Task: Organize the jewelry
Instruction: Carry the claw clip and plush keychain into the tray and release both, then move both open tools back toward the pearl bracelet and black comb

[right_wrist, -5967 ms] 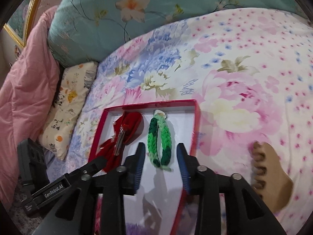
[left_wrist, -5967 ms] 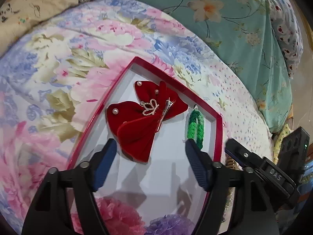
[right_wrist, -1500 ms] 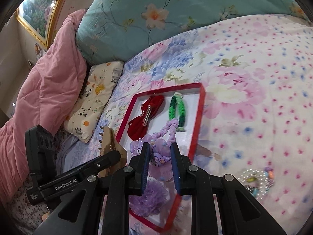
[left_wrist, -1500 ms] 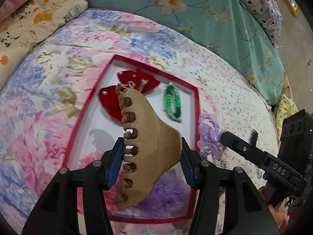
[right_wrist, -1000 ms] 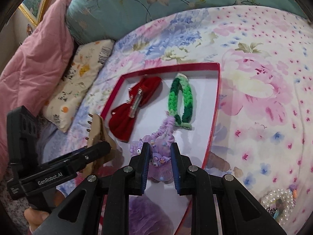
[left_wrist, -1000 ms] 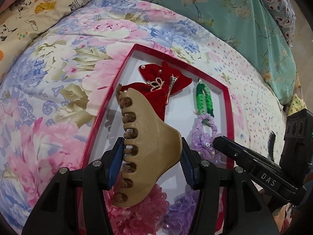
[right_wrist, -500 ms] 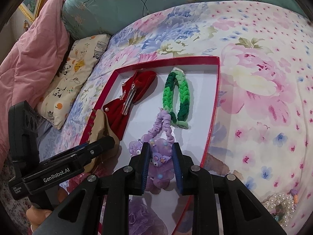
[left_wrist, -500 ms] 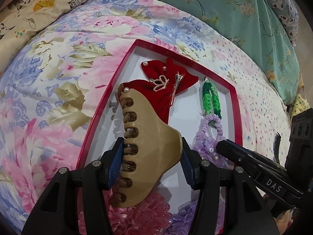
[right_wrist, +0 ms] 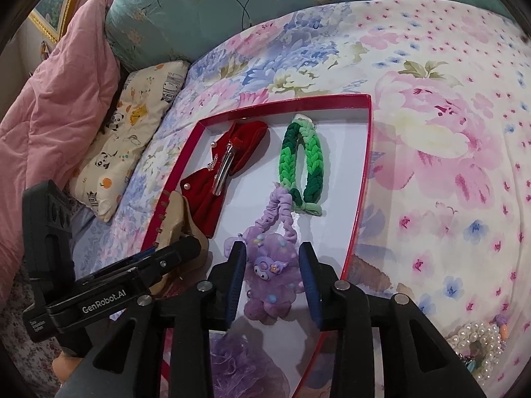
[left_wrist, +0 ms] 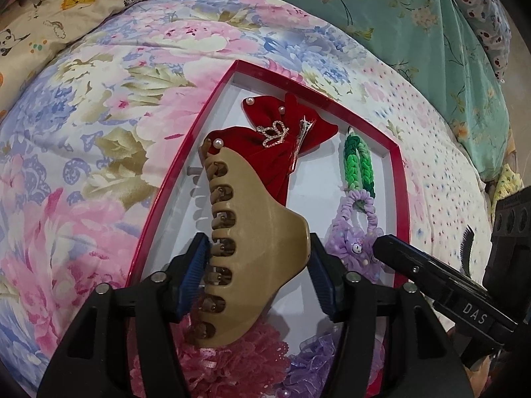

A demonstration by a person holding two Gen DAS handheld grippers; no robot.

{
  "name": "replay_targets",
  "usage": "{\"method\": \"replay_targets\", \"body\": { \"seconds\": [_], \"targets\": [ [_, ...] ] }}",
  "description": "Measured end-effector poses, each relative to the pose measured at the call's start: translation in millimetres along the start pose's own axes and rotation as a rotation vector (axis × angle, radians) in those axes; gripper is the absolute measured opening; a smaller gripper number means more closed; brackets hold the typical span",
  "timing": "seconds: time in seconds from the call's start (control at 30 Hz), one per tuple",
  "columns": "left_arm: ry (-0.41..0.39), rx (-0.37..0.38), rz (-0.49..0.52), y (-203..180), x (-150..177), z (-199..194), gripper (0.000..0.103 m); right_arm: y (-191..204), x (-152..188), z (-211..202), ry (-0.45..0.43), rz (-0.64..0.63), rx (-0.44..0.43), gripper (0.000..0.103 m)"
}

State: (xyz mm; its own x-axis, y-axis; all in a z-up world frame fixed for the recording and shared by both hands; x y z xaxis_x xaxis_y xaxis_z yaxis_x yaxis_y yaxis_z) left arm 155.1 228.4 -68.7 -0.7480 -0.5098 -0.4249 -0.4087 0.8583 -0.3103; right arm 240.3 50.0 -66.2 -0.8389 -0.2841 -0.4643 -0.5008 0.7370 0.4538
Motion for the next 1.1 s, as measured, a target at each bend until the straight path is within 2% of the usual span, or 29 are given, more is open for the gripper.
{"method": "replay_targets", "body": {
  "seconds": [0.1, 0.17, 0.3, 0.47, 0.9, 1.1],
  "targets": [
    [0.003, 0.008, -0.006, -1.0, 1.1, -3.6, 0.060, -0.1, 0.4, -5.5, -0.006, 0.009, -0.005, 0.037],
    [-0.004, 0.007, -0.008, -2.4, 2.6, -8.5, 0.066, -0.2, 0.5, -15.0, -0.024, 0.018, -0.018, 0.037],
    [-0.029, 0.012, -0.006, -5.7, 6.8, -21.7, 0.066, -0.5, 1.6, -48.5, -0.105, 0.027, -0.043, 0.039],
    [-0.048, 0.029, -0.017, -10.3, 13.9, -36.7, 0.066, -16.6, 8.2, -80.9, -0.149, 0.064, -0.047, 0.043],
    [-0.069, 0.083, 0.018, -50.9, 40.9, -70.7, 0.066, -84.3, 54.2, -151.0, -0.215, 0.184, 0.047, 0.047],
    [-0.048, 0.121, 0.058, -79.5, 55.4, -73.5, 0.066, -117.3, 78.1, -182.5, -0.242, 0.235, 0.099, 0.047]
  ]
}}
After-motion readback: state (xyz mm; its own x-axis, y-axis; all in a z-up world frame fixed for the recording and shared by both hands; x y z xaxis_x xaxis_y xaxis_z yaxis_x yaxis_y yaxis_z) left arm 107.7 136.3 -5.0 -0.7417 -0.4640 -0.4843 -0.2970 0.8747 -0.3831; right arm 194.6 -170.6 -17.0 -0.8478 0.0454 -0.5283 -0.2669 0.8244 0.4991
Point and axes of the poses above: each gripper's, at about its wrist camera, not at the fingertips, and z roughly the way its jaws point, y to its left, x to its underside, the point moved 2 cm from there along z, roughly the way its jaws point, and after that the axes turned 1 degree about y, right-handed, at the moved point
